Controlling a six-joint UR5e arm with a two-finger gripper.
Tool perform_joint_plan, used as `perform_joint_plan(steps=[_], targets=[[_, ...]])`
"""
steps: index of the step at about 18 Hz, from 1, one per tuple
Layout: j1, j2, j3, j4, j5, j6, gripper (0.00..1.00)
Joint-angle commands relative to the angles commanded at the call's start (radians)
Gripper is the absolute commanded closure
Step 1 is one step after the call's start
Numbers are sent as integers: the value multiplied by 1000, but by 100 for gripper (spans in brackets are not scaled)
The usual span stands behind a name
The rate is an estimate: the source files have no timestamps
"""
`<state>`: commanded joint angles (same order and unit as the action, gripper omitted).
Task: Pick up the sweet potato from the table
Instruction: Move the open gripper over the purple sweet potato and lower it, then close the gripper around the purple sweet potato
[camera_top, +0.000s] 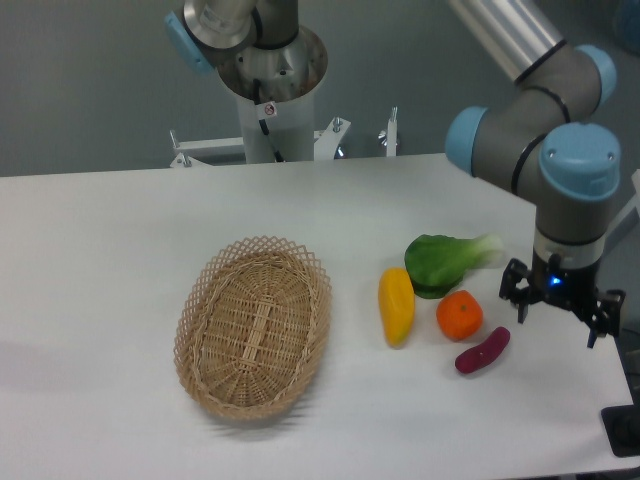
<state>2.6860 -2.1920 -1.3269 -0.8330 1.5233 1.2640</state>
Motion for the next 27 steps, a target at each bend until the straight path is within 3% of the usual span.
perform_joint_plan(steps=[6, 15, 27], targets=[[-29, -71, 3, 58, 3, -11, 0], [-61, -49, -124, 72, 9, -48, 0], [-60, -45, -175, 77, 38, 83, 0]])
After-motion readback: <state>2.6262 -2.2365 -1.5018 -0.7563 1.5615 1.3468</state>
